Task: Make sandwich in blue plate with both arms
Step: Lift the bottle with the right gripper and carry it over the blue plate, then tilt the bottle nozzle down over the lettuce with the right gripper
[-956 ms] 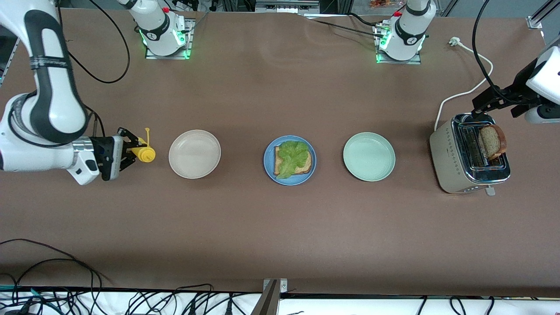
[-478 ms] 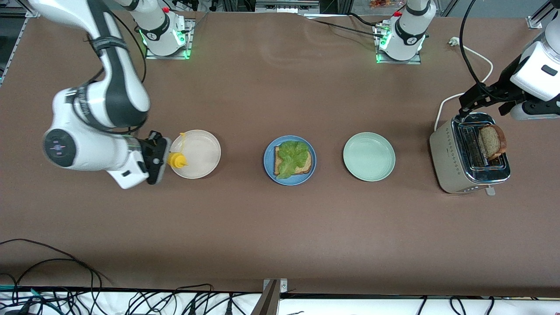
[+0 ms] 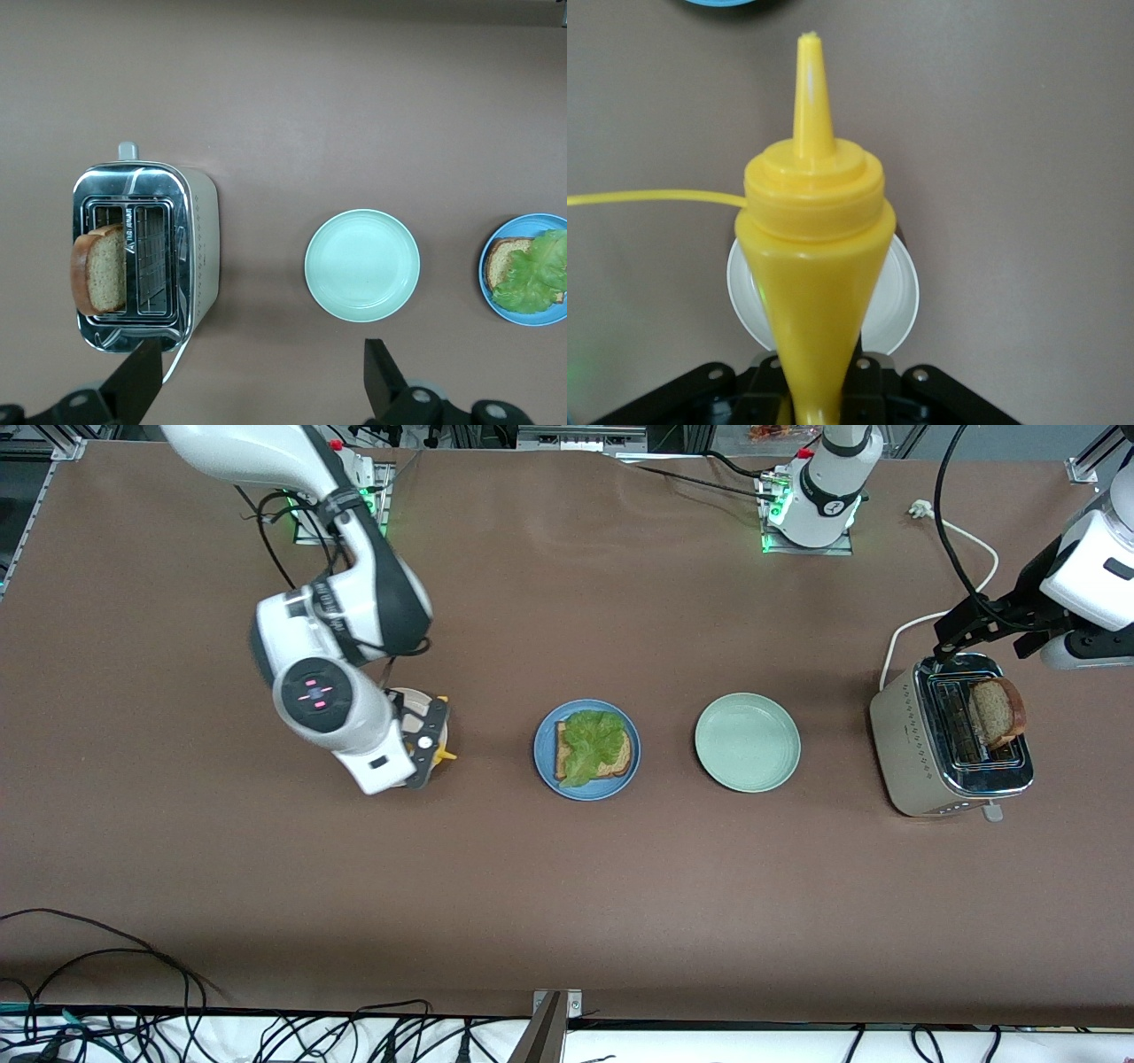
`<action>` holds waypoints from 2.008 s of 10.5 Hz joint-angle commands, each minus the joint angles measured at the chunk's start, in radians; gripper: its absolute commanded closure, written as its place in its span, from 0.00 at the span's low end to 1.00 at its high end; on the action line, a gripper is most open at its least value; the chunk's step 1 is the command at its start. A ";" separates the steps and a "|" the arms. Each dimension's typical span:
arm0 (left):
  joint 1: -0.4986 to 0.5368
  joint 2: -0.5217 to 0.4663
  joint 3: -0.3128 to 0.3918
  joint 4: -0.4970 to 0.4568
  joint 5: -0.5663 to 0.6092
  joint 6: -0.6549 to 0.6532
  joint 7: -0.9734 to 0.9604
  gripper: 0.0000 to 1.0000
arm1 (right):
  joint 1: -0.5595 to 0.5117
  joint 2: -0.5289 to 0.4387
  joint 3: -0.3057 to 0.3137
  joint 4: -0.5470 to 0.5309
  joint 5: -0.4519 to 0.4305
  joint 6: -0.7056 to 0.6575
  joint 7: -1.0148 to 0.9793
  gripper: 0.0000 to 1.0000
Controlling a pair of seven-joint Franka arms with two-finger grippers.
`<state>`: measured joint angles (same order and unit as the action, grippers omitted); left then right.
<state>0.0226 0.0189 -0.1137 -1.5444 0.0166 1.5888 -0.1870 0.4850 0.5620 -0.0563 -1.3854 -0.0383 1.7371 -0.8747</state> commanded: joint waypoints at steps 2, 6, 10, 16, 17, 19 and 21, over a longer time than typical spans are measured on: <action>0.008 0.003 0.002 0.020 -0.012 -0.035 -0.005 0.00 | 0.203 0.071 -0.011 0.037 -0.317 -0.013 0.155 0.82; 0.008 0.004 0.003 0.020 -0.014 -0.035 -0.005 0.00 | 0.384 0.162 -0.014 0.069 -0.613 -0.031 0.315 0.82; 0.008 0.006 0.003 0.021 -0.014 -0.035 -0.003 0.00 | 0.480 0.208 -0.016 0.077 -0.784 -0.056 0.384 0.82; 0.008 0.006 0.003 0.021 -0.015 -0.035 -0.005 0.00 | 0.520 0.245 -0.016 0.085 -0.893 -0.067 0.385 0.82; 0.007 0.006 0.003 0.021 -0.015 -0.035 -0.005 0.00 | 0.518 0.245 -0.016 0.085 -0.890 -0.065 0.385 0.82; 0.005 0.006 0.000 0.021 -0.015 -0.035 -0.006 0.00 | 0.515 0.243 -0.016 0.085 -0.884 -0.065 0.384 0.82; 0.000 0.006 -0.004 0.024 -0.015 -0.035 -0.006 0.00 | 0.498 0.231 -0.020 0.098 -0.818 -0.065 0.376 0.83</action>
<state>0.0234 0.0199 -0.1093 -1.5443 0.0166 1.5720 -0.1878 0.9917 0.7889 -0.0672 -1.3346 -0.9105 1.6976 -0.4881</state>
